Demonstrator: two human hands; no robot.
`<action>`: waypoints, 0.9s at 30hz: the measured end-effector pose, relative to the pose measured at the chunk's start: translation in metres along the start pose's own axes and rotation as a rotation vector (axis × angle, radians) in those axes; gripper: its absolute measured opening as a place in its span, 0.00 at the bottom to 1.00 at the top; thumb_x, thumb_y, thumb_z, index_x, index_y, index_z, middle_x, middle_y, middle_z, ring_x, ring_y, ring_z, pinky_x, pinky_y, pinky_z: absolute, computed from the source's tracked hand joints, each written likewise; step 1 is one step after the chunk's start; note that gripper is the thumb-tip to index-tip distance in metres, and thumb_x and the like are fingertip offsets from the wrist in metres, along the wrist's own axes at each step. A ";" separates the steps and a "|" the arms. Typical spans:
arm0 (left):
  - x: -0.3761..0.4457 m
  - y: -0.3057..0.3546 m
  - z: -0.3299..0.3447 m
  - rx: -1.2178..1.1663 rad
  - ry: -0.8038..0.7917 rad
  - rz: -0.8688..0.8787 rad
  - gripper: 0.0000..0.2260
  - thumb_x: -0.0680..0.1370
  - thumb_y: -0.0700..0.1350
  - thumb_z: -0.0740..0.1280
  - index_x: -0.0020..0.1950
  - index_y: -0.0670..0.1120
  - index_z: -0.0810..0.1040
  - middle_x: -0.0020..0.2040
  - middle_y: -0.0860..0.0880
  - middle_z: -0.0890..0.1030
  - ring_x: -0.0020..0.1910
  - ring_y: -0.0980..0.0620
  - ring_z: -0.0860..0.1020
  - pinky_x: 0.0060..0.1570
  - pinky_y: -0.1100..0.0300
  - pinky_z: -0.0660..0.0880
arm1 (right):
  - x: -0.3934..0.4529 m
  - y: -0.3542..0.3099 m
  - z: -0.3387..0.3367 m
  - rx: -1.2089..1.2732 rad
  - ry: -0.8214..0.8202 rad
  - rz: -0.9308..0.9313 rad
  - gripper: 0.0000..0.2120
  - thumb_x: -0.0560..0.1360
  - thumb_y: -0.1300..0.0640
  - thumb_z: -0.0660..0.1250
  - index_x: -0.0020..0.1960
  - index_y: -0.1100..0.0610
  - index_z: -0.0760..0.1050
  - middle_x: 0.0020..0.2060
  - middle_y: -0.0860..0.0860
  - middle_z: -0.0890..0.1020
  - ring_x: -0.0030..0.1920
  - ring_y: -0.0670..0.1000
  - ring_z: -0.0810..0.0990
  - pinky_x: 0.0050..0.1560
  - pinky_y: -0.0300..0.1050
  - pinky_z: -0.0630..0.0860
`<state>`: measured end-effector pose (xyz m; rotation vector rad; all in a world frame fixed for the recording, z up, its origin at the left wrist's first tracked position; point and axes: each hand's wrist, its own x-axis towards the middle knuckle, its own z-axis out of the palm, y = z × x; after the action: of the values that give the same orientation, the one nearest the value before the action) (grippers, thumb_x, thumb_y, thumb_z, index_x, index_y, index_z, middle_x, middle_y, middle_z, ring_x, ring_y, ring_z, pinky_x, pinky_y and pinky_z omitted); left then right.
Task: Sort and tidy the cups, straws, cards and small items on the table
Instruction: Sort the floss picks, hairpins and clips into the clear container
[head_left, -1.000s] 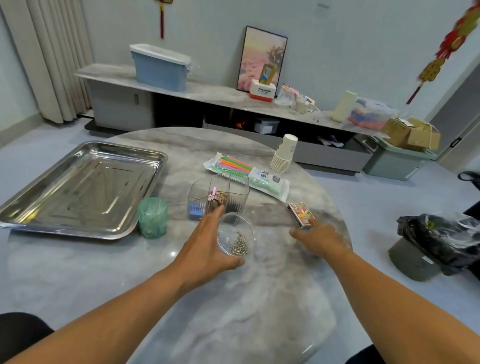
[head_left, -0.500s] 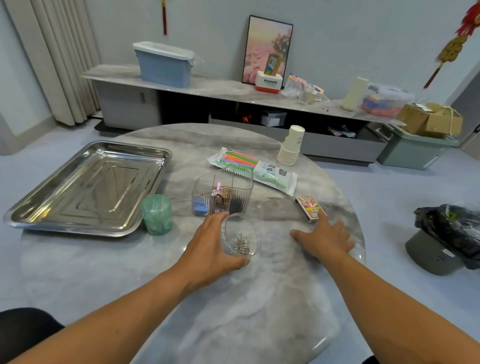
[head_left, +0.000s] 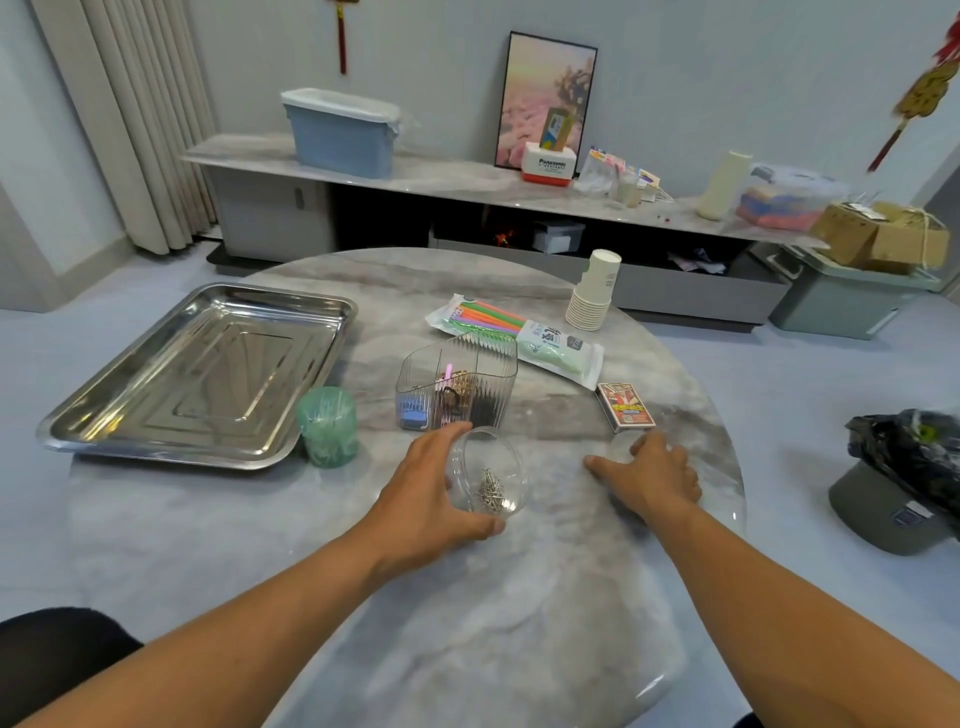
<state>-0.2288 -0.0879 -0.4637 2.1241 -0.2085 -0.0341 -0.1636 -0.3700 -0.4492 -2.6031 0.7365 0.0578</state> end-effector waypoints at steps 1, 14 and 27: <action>0.000 -0.001 -0.001 0.000 -0.002 -0.002 0.50 0.57 0.67 0.80 0.73 0.71 0.57 0.68 0.63 0.63 0.55 0.62 0.75 0.48 0.69 0.72 | -0.001 -0.001 0.001 -0.005 0.005 -0.033 0.33 0.66 0.34 0.75 0.62 0.52 0.70 0.66 0.57 0.72 0.66 0.63 0.71 0.69 0.57 0.67; 0.004 0.002 -0.012 -0.030 0.072 -0.043 0.52 0.57 0.62 0.82 0.77 0.60 0.60 0.73 0.54 0.63 0.68 0.59 0.65 0.67 0.59 0.67 | -0.042 -0.053 0.020 0.209 -0.334 -0.295 0.40 0.64 0.44 0.77 0.73 0.41 0.66 0.66 0.53 0.74 0.64 0.57 0.75 0.64 0.54 0.75; 0.000 -0.008 -0.013 -0.108 0.030 -0.035 0.50 0.58 0.49 0.83 0.76 0.57 0.63 0.71 0.52 0.67 0.68 0.55 0.72 0.64 0.61 0.73 | -0.120 -0.077 0.034 0.387 -0.489 -0.705 0.42 0.66 0.26 0.66 0.76 0.29 0.55 0.67 0.41 0.61 0.62 0.42 0.71 0.49 0.24 0.67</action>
<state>-0.2268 -0.0724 -0.4633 2.0190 -0.1485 -0.0333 -0.2248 -0.2383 -0.4316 -2.1935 -0.3217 0.2907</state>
